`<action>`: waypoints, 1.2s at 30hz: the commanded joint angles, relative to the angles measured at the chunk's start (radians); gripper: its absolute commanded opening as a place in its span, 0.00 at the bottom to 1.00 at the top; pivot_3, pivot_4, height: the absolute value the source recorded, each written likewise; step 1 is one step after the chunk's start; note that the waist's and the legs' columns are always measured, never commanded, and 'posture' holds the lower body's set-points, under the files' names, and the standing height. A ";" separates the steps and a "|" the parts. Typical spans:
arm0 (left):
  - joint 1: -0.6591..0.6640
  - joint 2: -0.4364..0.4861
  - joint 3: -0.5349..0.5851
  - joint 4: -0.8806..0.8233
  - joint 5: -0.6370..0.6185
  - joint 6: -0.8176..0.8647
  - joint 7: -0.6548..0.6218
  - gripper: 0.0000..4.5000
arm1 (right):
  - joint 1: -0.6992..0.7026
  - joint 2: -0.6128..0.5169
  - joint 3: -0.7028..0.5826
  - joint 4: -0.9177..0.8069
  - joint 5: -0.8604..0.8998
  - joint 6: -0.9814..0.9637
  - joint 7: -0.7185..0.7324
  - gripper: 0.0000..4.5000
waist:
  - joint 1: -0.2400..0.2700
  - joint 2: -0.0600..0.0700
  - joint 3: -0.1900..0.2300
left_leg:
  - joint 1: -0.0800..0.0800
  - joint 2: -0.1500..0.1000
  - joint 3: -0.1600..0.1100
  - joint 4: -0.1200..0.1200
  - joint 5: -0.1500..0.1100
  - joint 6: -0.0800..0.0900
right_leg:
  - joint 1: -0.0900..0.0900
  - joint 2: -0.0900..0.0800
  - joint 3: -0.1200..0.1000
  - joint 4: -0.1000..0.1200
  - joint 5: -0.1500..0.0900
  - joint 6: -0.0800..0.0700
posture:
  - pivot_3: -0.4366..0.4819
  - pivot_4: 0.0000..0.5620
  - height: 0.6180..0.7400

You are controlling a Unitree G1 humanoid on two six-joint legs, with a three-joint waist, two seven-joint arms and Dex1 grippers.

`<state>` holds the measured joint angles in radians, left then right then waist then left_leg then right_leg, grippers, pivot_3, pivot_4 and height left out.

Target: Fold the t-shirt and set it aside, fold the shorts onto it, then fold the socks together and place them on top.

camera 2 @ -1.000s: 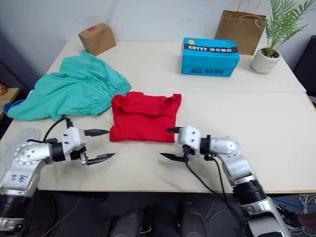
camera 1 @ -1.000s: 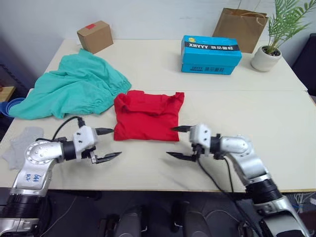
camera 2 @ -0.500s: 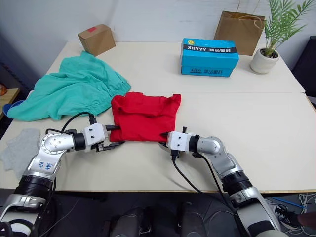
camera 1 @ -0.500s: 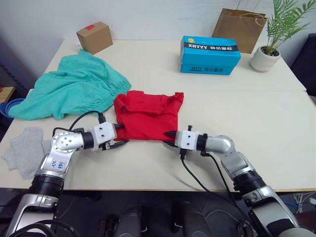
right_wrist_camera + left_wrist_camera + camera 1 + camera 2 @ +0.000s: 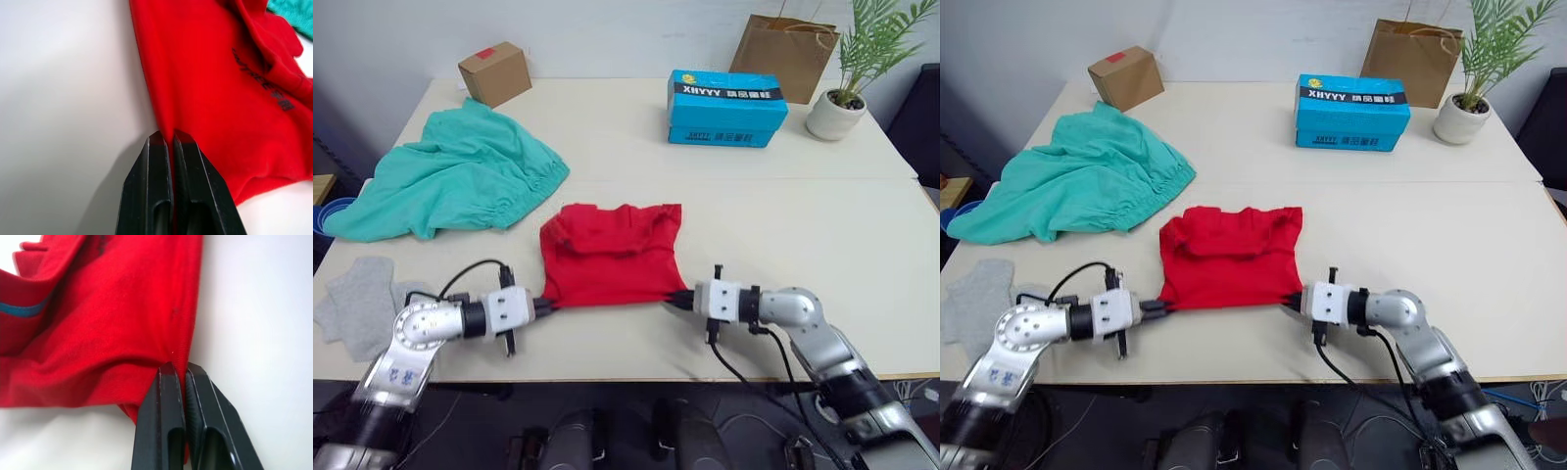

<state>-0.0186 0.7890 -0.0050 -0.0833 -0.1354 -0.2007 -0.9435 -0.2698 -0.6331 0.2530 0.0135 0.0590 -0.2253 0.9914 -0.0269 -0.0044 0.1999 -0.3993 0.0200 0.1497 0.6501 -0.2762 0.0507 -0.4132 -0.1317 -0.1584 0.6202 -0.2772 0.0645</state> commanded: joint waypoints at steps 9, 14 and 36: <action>0.269 0.023 0.112 -0.267 -0.055 0.124 0.042 0.01 | 0.269 -0.102 -0.105 -0.245 0.100 0.147 -0.020 0.00 | 0.021 0.000 0.000 | 0.001 0.000 -0.001 0.000 -0.006 -0.002 | 0.001 0.000 0.000 -0.002 -0.001 -0.001 | 0.48 0.27 1.00; 0.310 0.036 0.171 -0.299 -0.138 0.172 0.011 0.16 | 0.287 -0.090 -0.125 -0.264 0.149 0.188 -0.025 0.24 | 0.026 0.000 0.000 | 0.001 0.001 -0.001 0.000 -0.006 -0.002 | 0.001 0.000 0.000 -0.002 -0.001 -0.002 | 0.48 0.27 1.00; -0.045 0.012 -0.011 -0.137 -0.190 0.406 -0.073 0.01 | -0.119 0.080 0.041 0.009 0.178 0.194 0.198 0.00 | 0.023 -0.001 0.001 | -0.002 0.002 0.001 0.001 -0.002 -0.003 | -0.003 0.004 -0.002 0.002 -0.003 -0.004 | 0.48 0.27 1.00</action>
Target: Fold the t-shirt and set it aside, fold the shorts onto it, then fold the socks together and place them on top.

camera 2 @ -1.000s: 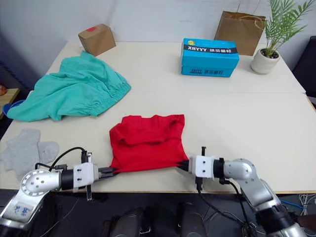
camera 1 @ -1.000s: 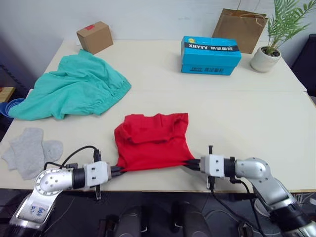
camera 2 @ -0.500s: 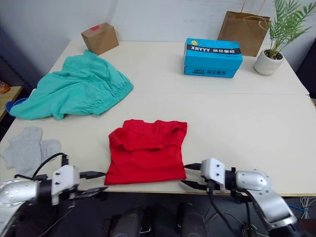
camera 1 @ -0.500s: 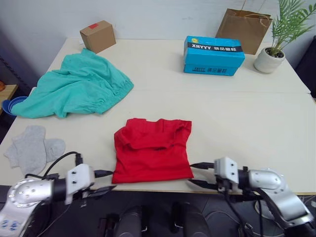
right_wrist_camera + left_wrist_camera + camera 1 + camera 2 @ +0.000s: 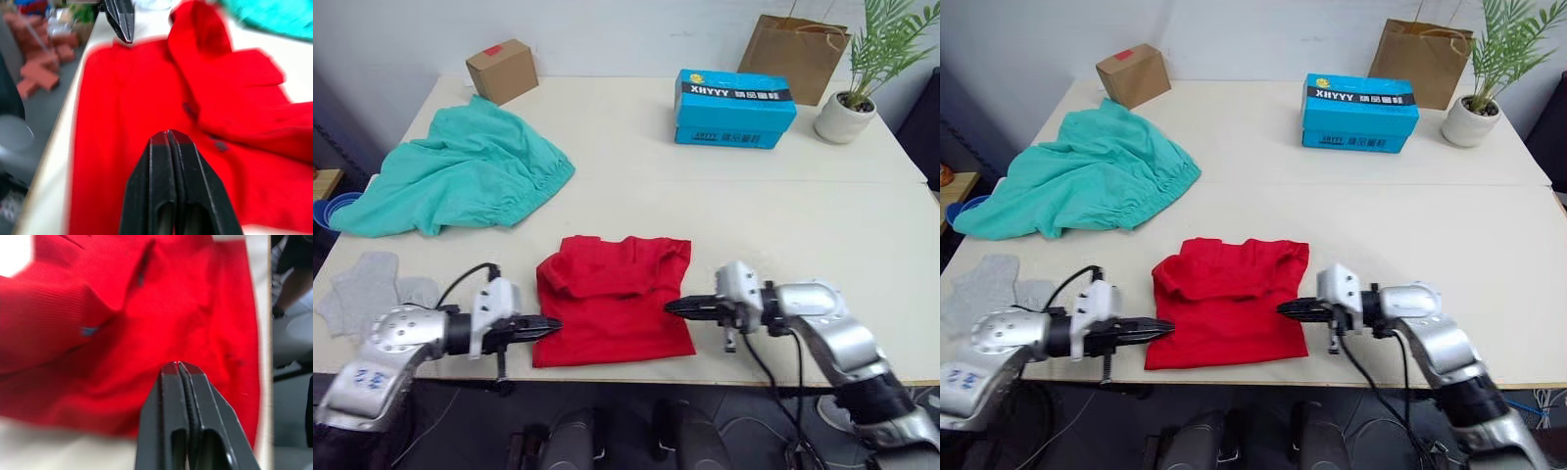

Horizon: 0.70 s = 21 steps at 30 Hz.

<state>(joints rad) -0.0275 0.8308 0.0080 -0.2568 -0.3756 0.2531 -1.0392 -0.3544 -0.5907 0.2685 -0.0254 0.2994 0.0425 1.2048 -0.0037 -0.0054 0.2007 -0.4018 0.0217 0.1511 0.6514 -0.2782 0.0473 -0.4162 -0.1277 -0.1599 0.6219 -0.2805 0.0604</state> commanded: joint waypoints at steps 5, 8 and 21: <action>-0.116 -0.114 -0.006 0.121 0.085 -0.067 0.106 0.01 | -0.106 0.133 0.032 0.176 -0.123 -0.130 -0.070 0.00 | 0.000 0.000 0.000 | -0.001 0.000 -0.001 0.005 0.001 0.002 | 0.001 -0.002 0.001 0.002 0.001 0.001 | 0.48 0.27 1.00; -0.151 -0.134 0.002 0.154 0.103 -0.083 0.130 0.01 | -0.147 0.158 0.026 0.252 -0.154 -0.159 -0.090 0.00 | 0.000 0.000 0.000 | 0.000 0.000 -0.002 0.006 0.001 0.001 | 0.001 -0.003 0.001 0.004 0.001 0.001 | 0.48 0.27 1.00; -0.410 -0.247 0.007 0.371 0.182 -0.130 0.286 0.01 | -0.345 0.273 -0.106 0.563 -0.205 -0.273 -0.373 0.00 | -0.011 0.000 0.000 | -0.001 0.000 -0.002 0.008 0.002 0.002 | 0.001 -0.002 0.000 0.006 0.001 0.001 | 0.48 0.27 1.00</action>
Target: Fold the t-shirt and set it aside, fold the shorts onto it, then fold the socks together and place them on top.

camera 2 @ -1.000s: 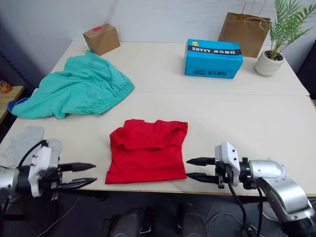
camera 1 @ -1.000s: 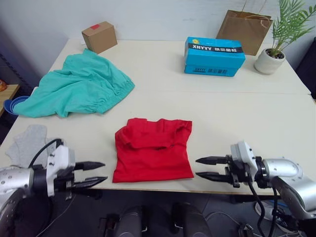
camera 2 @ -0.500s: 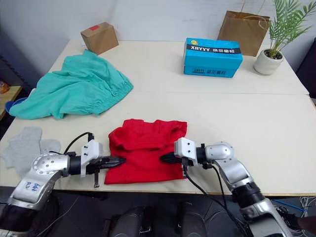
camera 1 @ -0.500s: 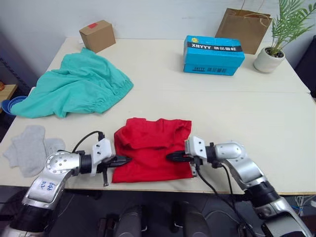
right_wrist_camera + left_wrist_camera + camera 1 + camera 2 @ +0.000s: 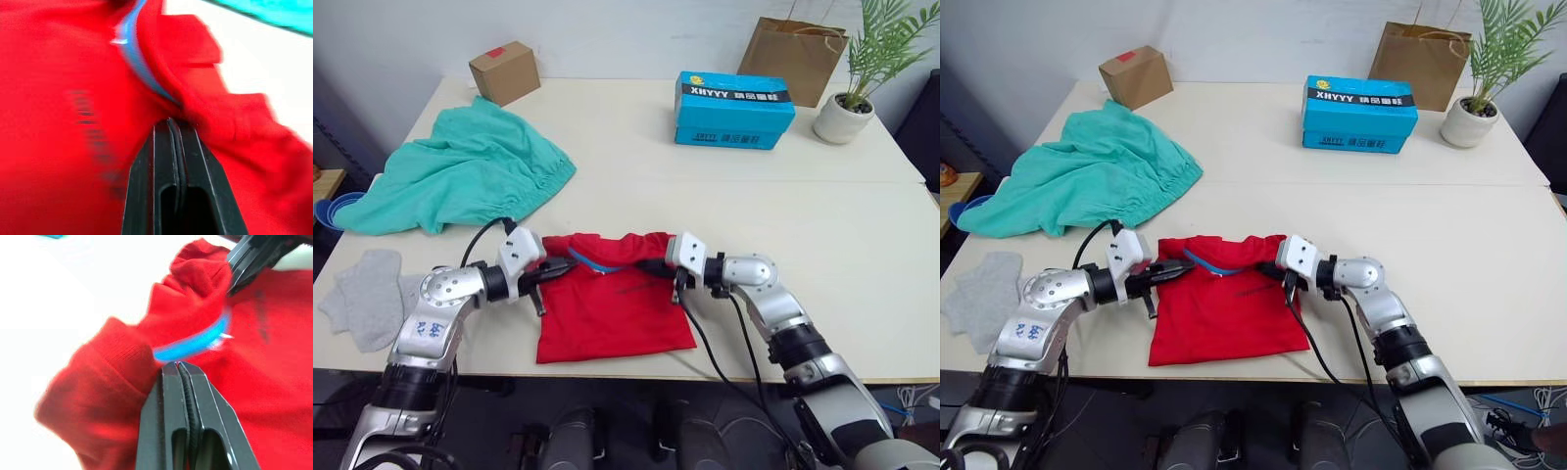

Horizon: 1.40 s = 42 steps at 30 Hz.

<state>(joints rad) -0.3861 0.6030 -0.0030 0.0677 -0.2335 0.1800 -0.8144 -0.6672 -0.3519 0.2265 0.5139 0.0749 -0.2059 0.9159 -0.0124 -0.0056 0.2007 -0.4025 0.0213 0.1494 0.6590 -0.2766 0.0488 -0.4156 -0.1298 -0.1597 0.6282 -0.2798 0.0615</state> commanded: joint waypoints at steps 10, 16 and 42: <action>-0.106 -0.079 0.134 0.093 -0.027 -0.071 0.145 0.01 | 0.005 0.050 -0.103 -0.127 0.085 0.049 -0.059 0.00 | -0.023 0.000 0.000 | -0.001 0.000 0.000 -0.001 0.002 0.001 | 0.001 0.001 0.000 0.001 0.001 0.002 | 0.48 0.27 1.00; 0.086 0.052 0.227 -0.040 -0.143 0.007 -0.008 0.01 | 0.061 0.024 -0.044 -0.315 0.147 0.159 0.082 0.00 | -0.035 0.000 0.000 | 0.000 0.002 0.000 -0.002 0.001 0.000 | 0.001 0.003 0.000 0.000 0.001 0.001 | 0.48 0.27 1.00; 0.148 -0.172 0.222 0.031 -0.088 -0.108 0.235 0.01 | 0.081 -0.023 -0.146 0.070 -0.067 0.019 -0.338 0.00 | -0.014 -0.003 -0.002 | 0.004 -0.001 -0.002 -0.002 0.000 0.000 | 0.004 -0.002 0.001 -0.002 0.001 0.001 | 0.48 0.27 1.00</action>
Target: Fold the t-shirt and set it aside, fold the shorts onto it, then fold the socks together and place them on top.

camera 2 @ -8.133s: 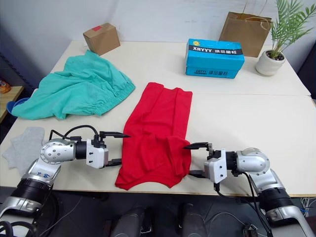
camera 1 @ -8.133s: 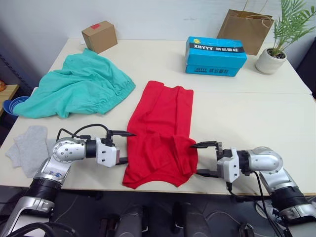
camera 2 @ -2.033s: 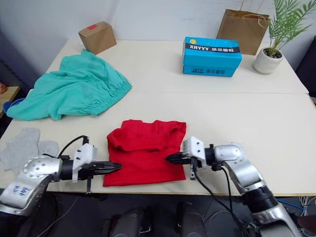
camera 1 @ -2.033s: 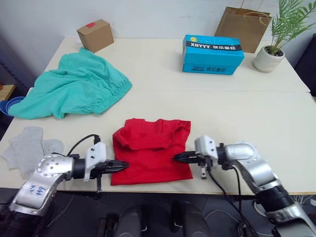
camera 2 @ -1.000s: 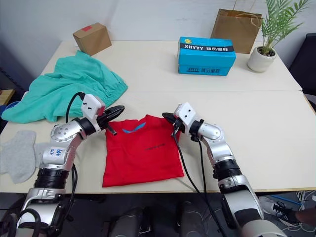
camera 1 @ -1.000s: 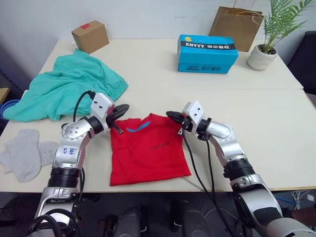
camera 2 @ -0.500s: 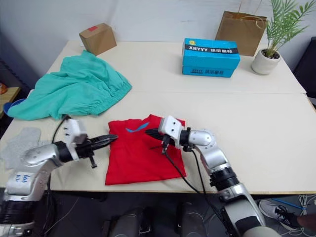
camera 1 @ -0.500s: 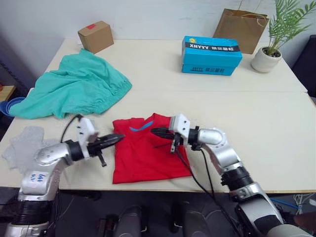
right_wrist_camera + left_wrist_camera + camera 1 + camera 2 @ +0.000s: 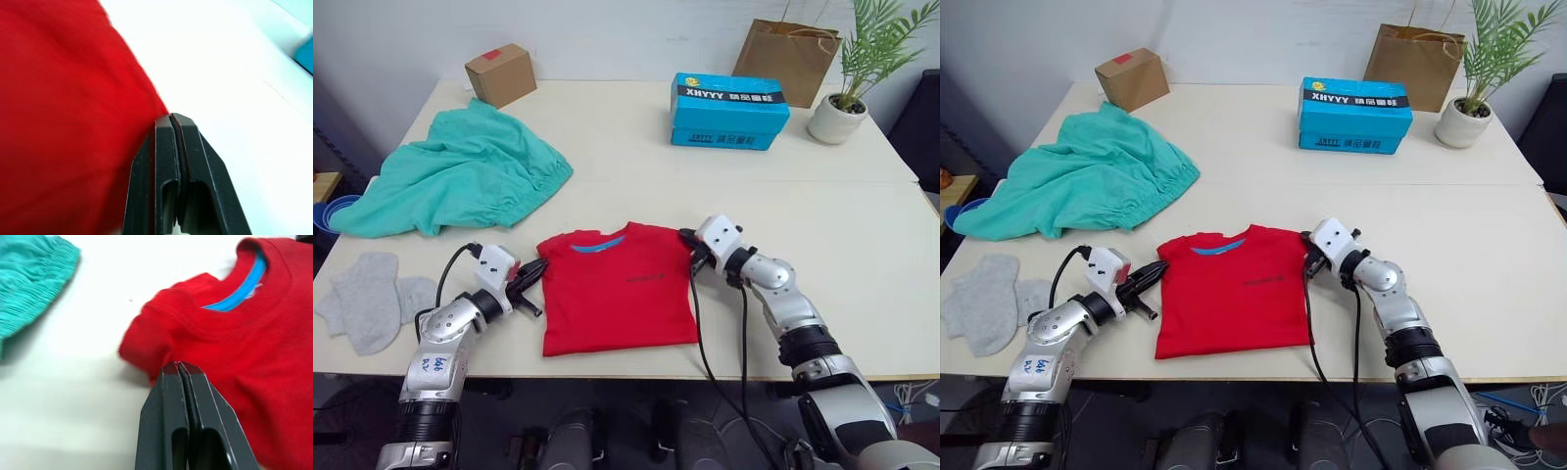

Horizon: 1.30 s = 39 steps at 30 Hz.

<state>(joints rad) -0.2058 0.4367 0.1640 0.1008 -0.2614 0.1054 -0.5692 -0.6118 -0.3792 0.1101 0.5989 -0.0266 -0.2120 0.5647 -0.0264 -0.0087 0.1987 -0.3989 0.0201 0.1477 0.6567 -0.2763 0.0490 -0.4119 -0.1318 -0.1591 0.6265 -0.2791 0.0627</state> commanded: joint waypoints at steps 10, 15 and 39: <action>0.007 0.112 -0.003 -0.277 -0.273 0.185 -0.261 0.01 | 0.162 0.061 0.086 -0.540 0.243 0.191 0.273 0.00 | -0.003 0.001 0.001 | -0.001 0.001 0.000 -0.004 0.000 0.000 | -0.001 0.002 0.000 0.001 0.000 0.000 | 0.48 0.27 1.00; 0.051 0.057 -0.117 -0.278 -0.148 0.139 -0.200 0.01 | 0.262 0.080 0.162 -0.571 0.171 0.174 0.242 0.00 | 0.004 0.001 0.000 | -0.001 0.000 0.000 -0.004 0.000 0.000 | -0.001 0.001 0.000 -0.001 0.000 0.000 | 0.48 0.27 1.00; 0.236 0.229 -0.078 -0.496 -0.266 0.181 -0.358 0.01 | 0.354 0.046 0.007 -0.659 0.323 0.237 0.221 0.00 | 0.001 0.002 0.001 | 0.002 0.001 0.000 -0.007 -0.003 -0.006 | 0.000 0.001 0.001 -0.004 -0.001 -0.002 | 0.48 0.27 1.00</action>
<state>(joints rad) 0.0192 0.6601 0.1119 -0.3478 -0.5113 0.2639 -0.9181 -0.2781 -0.3365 0.0864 -0.0083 0.2897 0.0067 0.7661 -0.0256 -0.0064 0.1997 -0.3963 0.0210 0.1478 0.6490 -0.2800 0.0431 -0.4116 -0.1309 -0.1586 0.6217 -0.2803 0.0608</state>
